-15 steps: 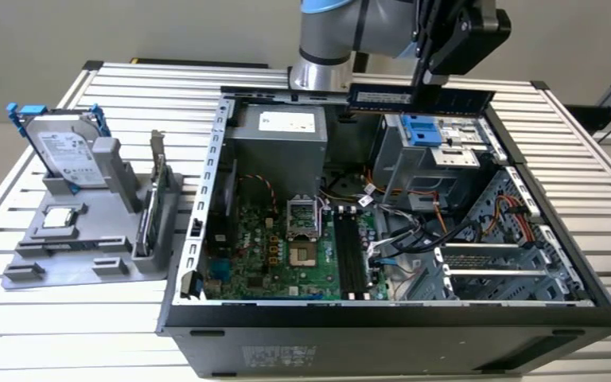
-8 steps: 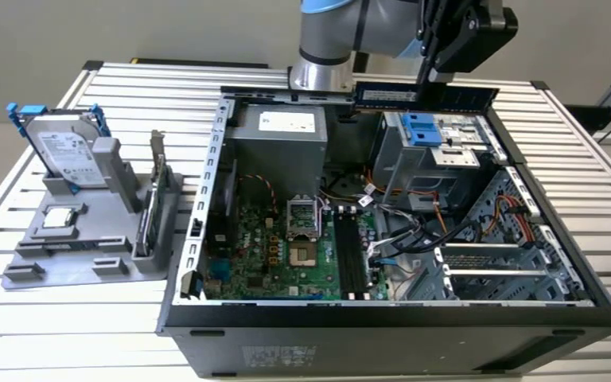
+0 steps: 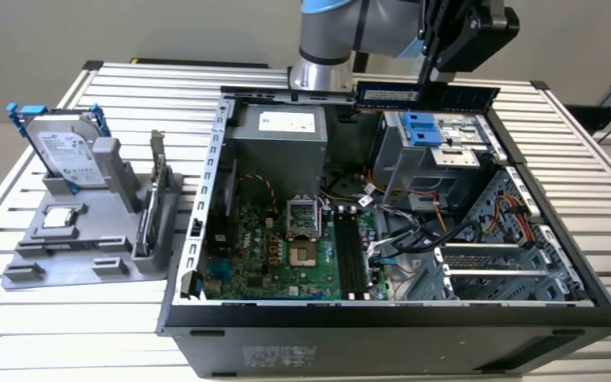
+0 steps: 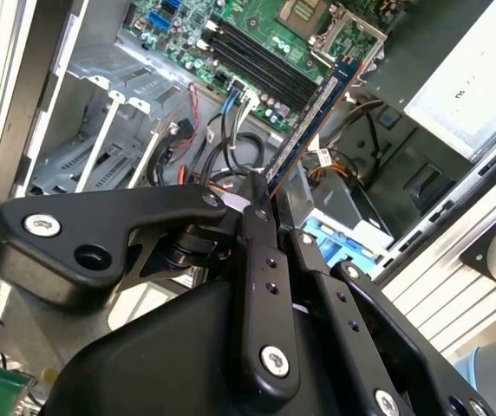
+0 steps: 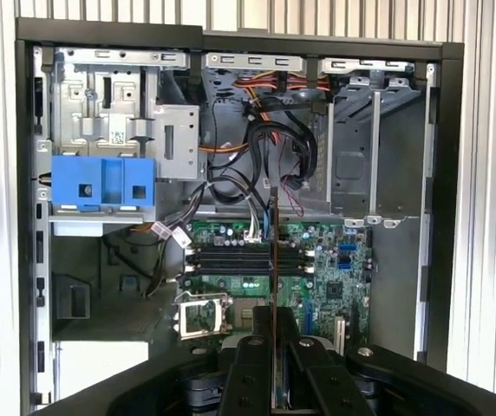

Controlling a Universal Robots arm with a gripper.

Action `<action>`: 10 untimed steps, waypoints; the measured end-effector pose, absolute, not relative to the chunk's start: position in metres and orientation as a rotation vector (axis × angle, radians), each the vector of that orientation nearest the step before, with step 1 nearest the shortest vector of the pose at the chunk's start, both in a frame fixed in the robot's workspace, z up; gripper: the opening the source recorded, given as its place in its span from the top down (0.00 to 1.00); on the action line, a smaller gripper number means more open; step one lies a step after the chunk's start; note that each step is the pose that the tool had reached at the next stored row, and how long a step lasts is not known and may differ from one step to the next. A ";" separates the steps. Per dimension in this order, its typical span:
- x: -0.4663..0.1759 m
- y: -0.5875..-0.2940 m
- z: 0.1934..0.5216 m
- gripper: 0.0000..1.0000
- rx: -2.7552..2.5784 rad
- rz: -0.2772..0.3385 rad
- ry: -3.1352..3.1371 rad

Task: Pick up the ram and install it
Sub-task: 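Insert the ram into the slot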

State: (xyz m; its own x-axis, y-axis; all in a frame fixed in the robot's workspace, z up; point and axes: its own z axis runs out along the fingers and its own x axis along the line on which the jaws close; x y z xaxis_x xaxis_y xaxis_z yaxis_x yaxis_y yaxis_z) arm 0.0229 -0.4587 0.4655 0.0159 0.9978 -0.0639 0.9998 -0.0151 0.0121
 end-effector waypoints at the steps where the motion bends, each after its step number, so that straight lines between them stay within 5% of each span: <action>1: 0.023 -0.459 0.466 1.00 2.210 -0.058 2.156; 10: 0.023 -0.459 0.465 1.00 2.347 -0.063 2.010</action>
State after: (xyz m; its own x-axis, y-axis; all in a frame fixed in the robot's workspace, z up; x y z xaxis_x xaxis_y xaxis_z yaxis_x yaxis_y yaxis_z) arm 0.0229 -0.4587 0.4651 0.1537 0.9860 -0.0638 0.9881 -0.1533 0.0123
